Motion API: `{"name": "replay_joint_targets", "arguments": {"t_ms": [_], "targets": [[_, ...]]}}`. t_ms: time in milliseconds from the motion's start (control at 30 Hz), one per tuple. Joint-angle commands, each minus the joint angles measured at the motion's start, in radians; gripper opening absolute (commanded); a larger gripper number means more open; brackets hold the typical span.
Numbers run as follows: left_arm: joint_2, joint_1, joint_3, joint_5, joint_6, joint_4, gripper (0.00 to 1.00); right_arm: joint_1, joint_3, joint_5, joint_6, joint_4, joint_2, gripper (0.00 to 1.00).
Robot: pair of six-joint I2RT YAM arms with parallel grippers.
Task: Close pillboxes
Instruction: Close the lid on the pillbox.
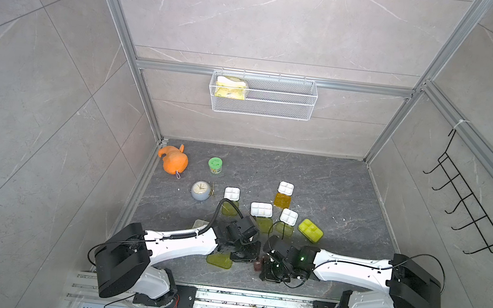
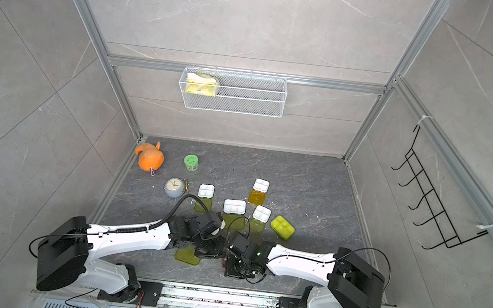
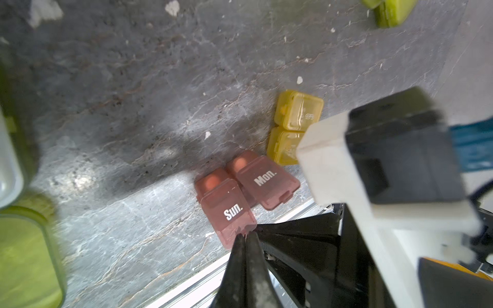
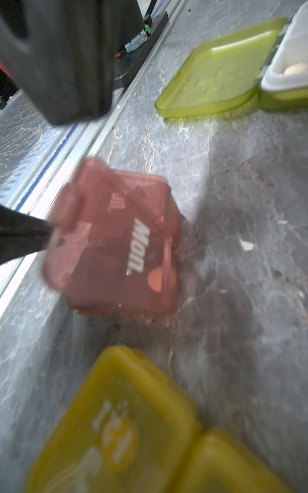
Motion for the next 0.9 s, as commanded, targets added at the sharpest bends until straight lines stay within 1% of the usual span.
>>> {"name": "replay_joint_targets", "arguments": {"t_ms": [0,367,733,867], "targets": [[0.013,0.004,0.023,0.012,0.030,-0.014,0.00,-0.007,-0.020,0.025,-0.011,-0.006,0.002,0.00],[0.100,-0.001,0.047,0.047,0.041,0.040,0.00,-0.019,-0.017,0.025,-0.017,0.016,0.034,0.00],[0.131,0.000,0.032,0.066,0.035,0.070,0.00,-0.031,-0.028,0.024,-0.018,0.030,0.048,0.00],[0.120,0.000,0.015,0.064,0.035,0.068,0.00,-0.035,-0.028,0.022,-0.017,0.037,0.053,0.00]]}}
